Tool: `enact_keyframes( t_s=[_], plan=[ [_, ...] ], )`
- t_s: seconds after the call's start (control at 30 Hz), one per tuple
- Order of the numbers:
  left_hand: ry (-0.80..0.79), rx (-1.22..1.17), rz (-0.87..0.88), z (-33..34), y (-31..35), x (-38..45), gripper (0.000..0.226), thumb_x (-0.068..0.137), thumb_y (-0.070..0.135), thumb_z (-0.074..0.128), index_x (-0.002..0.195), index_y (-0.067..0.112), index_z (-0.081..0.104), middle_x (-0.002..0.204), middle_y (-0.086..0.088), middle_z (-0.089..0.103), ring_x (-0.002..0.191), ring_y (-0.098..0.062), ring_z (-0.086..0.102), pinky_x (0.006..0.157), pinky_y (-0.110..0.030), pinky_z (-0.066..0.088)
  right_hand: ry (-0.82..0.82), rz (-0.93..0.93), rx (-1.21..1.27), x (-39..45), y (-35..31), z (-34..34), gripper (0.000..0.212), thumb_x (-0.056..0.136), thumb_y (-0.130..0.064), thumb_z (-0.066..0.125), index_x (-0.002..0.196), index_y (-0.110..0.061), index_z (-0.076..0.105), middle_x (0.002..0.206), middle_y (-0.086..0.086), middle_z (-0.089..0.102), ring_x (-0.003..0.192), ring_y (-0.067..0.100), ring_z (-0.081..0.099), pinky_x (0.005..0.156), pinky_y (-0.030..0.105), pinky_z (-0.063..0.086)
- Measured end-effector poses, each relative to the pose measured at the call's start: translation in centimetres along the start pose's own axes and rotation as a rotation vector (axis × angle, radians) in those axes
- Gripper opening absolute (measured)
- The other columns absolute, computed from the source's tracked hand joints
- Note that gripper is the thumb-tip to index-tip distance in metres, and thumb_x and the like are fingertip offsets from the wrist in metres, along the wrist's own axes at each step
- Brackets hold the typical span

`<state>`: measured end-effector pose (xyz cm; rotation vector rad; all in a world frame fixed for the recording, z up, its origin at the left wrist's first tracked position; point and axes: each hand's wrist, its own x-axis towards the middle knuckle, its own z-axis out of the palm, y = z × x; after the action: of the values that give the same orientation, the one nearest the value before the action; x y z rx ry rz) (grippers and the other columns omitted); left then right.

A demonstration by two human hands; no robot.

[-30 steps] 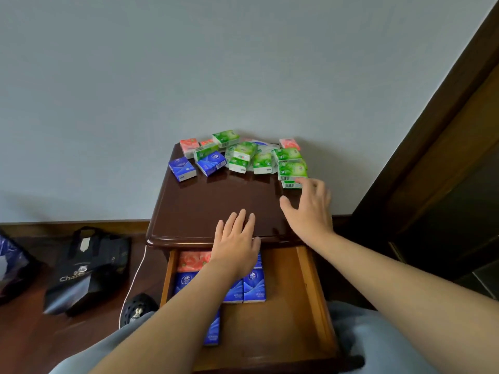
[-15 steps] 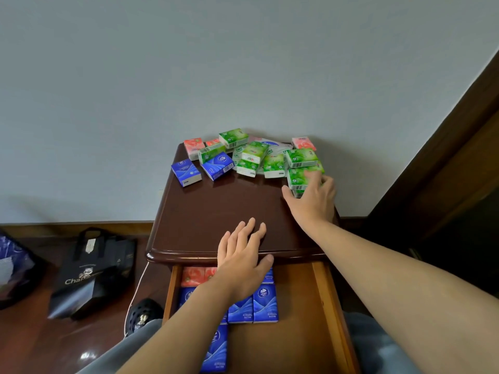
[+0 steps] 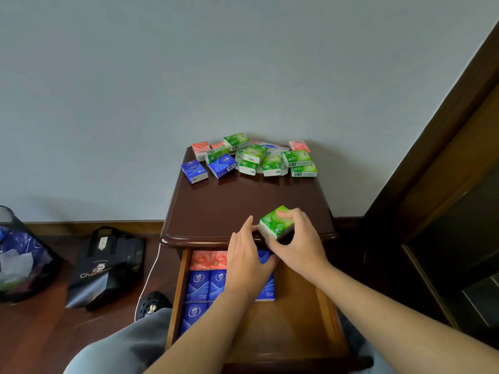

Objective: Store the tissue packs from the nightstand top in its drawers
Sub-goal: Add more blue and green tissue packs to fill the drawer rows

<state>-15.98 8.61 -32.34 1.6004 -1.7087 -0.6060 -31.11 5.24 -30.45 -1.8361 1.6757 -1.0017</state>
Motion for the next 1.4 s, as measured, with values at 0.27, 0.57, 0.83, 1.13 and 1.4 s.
enact_keyframes(
  t_s=[0.27,0.57,0.83,1.13,1.4],
  plan=[
    [-0.002,-0.164,-0.177,-2.1,-0.9,-3.5,0.069,0.083,0.019,0.083,0.143,0.024,0.05,0.128,0.007,0.041,0.102,-0.002,0.056,0.071,-0.005,0.049,-0.21,0.135,0.289,-4.8,-2.8,0.0,0.064,0.074,-0.022,0.092,0.123,-0.041,0.056,0.12,-0.02,0.064,0.111,-0.004,0.062,0.08,0.012,0.057],
    [0.11,-0.199,-0.377,-5.4,-5.7,-9.6,0.056,0.081,0.006,0.076,0.129,0.02,0.05,0.118,0.001,0.051,0.104,-0.015,0.057,0.079,-0.016,0.041,-0.202,0.385,0.529,-9.2,-2.3,2.9,0.053,0.07,-0.039,0.095,0.113,-0.036,0.065,0.108,-0.008,0.076,0.1,0.008,0.073,0.084,0.029,0.062],
    [0.146,-0.256,-0.363,-5.6,-7.9,-11.8,0.066,0.081,0.01,0.081,0.131,0.034,0.045,0.128,0.007,0.053,0.114,-0.008,0.056,0.089,-0.021,0.047,-0.163,0.593,0.479,-11.5,-1.6,5.4,0.03,0.087,-0.022,0.086,0.111,-0.032,0.071,0.111,-0.002,0.074,0.097,0.014,0.074,0.071,0.03,0.064],
    [0.215,-0.231,-0.319,-5.5,-8.4,-11.8,0.067,0.081,0.014,0.079,0.126,0.044,0.04,0.124,0.014,0.052,0.111,0.02,0.047,0.078,-0.004,0.043,-0.328,0.763,0.278,-12.1,-1.3,7.5,0.039,0.087,-0.022,0.086,0.119,-0.016,0.064,0.114,0.005,0.071,0.092,0.018,0.071,0.065,0.027,0.057],
    [0.206,-0.211,-0.305,-5.4,-8.4,-11.8,0.067,0.082,0.014,0.079,0.126,0.045,0.039,0.125,0.014,0.051,0.113,0.022,0.044,0.08,-0.002,0.043,-0.359,0.894,0.411,-11.9,-1.7,8.7,0.025,0.082,-0.014,0.09,0.094,-0.011,0.068,0.095,0.009,0.077,0.083,0.024,0.076,0.078,0.049,0.065]
  ],
)
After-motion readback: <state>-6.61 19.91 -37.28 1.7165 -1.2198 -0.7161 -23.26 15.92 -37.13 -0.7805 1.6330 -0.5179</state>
